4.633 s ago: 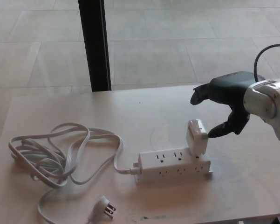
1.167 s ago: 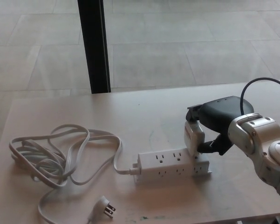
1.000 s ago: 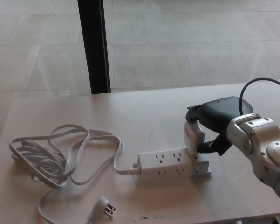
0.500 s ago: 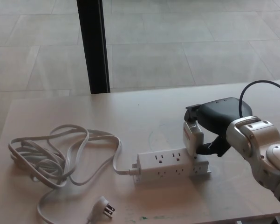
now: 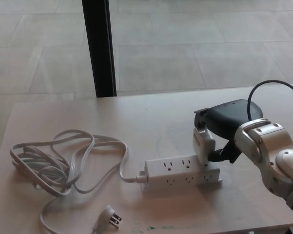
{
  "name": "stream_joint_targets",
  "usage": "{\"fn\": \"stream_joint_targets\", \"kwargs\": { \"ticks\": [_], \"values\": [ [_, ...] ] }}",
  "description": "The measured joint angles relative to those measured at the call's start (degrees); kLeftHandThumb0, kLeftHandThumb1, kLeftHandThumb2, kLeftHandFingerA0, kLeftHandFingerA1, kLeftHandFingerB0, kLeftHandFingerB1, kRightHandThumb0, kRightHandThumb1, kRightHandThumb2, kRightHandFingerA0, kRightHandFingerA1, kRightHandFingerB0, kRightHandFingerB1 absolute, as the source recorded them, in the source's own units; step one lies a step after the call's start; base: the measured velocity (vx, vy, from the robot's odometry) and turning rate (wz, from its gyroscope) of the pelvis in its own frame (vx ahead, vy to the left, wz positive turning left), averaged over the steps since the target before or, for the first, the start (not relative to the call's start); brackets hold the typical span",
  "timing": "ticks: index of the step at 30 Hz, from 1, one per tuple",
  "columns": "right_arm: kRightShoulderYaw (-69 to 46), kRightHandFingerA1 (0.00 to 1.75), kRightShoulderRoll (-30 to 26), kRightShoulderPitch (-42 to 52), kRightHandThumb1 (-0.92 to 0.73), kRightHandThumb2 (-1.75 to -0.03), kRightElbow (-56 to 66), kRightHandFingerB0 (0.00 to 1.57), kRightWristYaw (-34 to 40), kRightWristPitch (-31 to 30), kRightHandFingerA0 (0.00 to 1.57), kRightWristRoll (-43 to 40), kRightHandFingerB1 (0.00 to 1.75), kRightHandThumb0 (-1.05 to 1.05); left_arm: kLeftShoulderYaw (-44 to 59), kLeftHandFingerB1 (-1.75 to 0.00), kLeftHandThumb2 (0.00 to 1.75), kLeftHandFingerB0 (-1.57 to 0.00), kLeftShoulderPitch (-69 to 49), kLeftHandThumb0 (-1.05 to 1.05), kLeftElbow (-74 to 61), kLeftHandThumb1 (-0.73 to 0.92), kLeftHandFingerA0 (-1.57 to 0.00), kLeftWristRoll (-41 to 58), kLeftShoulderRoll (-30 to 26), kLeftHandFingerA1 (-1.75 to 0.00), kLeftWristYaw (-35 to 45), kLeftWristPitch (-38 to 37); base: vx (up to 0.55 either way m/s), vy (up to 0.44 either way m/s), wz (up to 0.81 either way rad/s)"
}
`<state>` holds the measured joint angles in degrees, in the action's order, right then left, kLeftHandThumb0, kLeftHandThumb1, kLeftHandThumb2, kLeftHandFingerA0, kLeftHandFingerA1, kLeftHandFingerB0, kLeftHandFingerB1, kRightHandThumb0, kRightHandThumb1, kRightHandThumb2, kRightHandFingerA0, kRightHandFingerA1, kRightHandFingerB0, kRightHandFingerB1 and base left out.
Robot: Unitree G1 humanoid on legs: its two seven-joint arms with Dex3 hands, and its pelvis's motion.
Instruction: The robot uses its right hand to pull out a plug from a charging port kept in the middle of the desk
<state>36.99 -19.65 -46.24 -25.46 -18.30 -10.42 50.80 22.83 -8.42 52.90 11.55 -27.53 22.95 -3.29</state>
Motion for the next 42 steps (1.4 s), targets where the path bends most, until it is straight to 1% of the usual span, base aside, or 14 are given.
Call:
{"fn": "stream_joint_targets", "kwargs": {
  "ticks": [3, 5, 6, 9, 10, 12, 13, 27, 30, 33, 36, 37, 38, 42],
  "values": [
    [0.2, 1.73, -0.3, 0.2, -0.68, -0.80, 0.4, 0.76, 0.2, -0.4, 0.84, 0.8, 1.01, -0.38, 0.0, -0.16, 1.27, -0.09, 0.1, -0.94, 0.3, 0.92, -0.32, 0.0, -0.1, -0.60, 0.0, 0.0, 0.00, 0.000, 0.00],
    [0.2, 1.73, -0.4, 0.3, -0.69, -0.80, 0.5, 0.76, 0.4, -0.5, 0.82, 0.9, 0.95, -0.38, 0.0, -0.29, 0.86, -0.03, 0.3, -0.91, 0.5, 0.92, -0.33, 0.0, -0.1, -0.54, -0.1, 0.0, 0.00, 0.000, 0.00],
    [0.1, 1.73, -0.4, 0.5, -0.70, -0.81, 0.5, 0.76, 0.5, -0.6, 0.83, 1.0, 1.02, -0.38, 0.0, -0.20, 1.26, -0.06, 0.2, -0.88, 0.6, 0.87, -0.33, 0.0, -0.1, -0.61, -0.1, 0.0, 0.00, 0.000, 0.00],
    [-0.4, 1.69, -0.3, 0.9, -0.74, -0.78, 0.4, 0.70, 1.1, -0.8, 0.81, 1.1, 0.85, -0.38, 0.0, -0.28, 0.87, -0.01, 0.2, -0.90, 0.6, 0.92, -0.34, 0.0, -0.1, -0.56, -0.1, 0.0, 0.00, 0.000, 0.00],
    [-0.6, 1.71, -0.3, 1.0, -0.71, -0.80, 0.5, 0.73, 1.3, -0.9, 0.81, 1.1, 0.90, -0.38, 0.0, -0.23, 1.24, 0.00, 0.3, -0.81, 0.6, 0.82, -0.32, 0.0, -0.1, -0.61, -0.1, 0.0, 0.00, 0.000, 0.00],
    [-1.2, 1.73, -0.2, 1.3, -0.69, -0.84, 0.4, 0.74, 1.5, -0.9, 0.80, 0.9, 0.94, -0.38, 0.1, -0.28, 0.88, -0.01, 0.4, -0.91, 0.6, 0.92, -0.35, 0.0, -0.1, -0.56, -0.1, 0.1, 0.00, 0.000, 0.00],
    [-1.5, 1.73, -0.1, 1.4, -0.69, -0.83, 0.3, 0.73, 1.6, -0.9, 0.82, 0.8, 0.88, -0.39, 0.1, -0.21, 1.24, -0.02, 0.4, -0.83, 0.6, 0.83, -0.31, 0.0, -0.1, -0.60, -0.1, 0.1, 0.00, 0.000, 0.00],
    [-4.3, 1.75, 0.2, 0.6, -0.61, -0.96, -1.4, 0.68, 1.6, 1.0, 0.90, -1.0, 0.77, -0.39, 0.2, -0.26, 0.91, -0.02, 0.6, -0.94, 0.7, 0.91, -0.34, 0.0, -1.0, -0.55, -0.6, 0.2, 0.00, 0.000, 0.00],
    [-4.9, 1.75, 0.1, -0.8, -0.60, -1.00, -2.2, 0.62, 0.4, 1.2, 0.86, -1.5, 0.66, -0.42, 0.2, -0.18, 1.26, -0.08, 0.6, -0.97, 0.8, 0.91, -0.32, 0.0, -1.3, -0.59, -0.6, 0.2, 0.00, 0.000, 0.00],
    [-5.7, 1.75, -0.6, -2.9, -0.60, -0.97, -2.6, 0.72, -0.8, 1.2, 0.89, -1.6, 0.92, -0.42, 0.2, -0.29, 0.87, -0.05, 0.7, -0.94, 1.1, 0.91, -0.33, 0.0, -1.3, -0.54, -0.6, 0.2, 0.00, 0.000, 0.00],
    [-6.7, 1.75, -1.8, -5.7, -0.62, -0.91, -2.7, 0.78, -1.7, 1.3, 0.89, -1.8, 1.07, -0.42, 0.3, -0.21, 1.27, -0.07, 0.9, -0.96, 1.3, 0.92, -0.34, 0.0, -1.3, -0.61, -0.6, 0.2, 0.00, 0.000, 0.00],
    [-6.8, 1.75, -2.1, -6.1, -0.61, -0.91, -2.7, 0.81, -1.9, 1.4, 0.90, -1.8, 1.08, -0.41, 0.3, -0.29, 0.86, -0.03, 0.9, -0.92, 1.2, 0.92, -0.34, 0.0, -1.3, -0.54, -0.6, 0.2, 0.00, 0.000, 0.00],
    [-7.1, 1.75, -2.5, -6.7, -0.60, -0.91, -2.7, 0.80, -2.3, 1.5, 0.90, -1.9, 1.15, -0.40, 0.3, -0.20, 1.26, -0.06, 0.8, -0.90, 1.1, 0.86, -0.28, 0.0, -1.3, -0.58, -0.7, 0.2, 0.00, 0.000, 0.00],
    [-7.7, 1.75, -3.3, -7.7, -0.61, -0.92, -2.7, 0.79, -3.1, 1.9, 0.91, -2.0, 0.86, -0.41, 0.3, -0.18, 1.27, -0.11, 0.8, -0.95, 1.0, 0.90, -0.31, 0.1, -1.3, -0.59, -0.6, 0.2, 0.00, 0.000, 0.00]
  ]
}}
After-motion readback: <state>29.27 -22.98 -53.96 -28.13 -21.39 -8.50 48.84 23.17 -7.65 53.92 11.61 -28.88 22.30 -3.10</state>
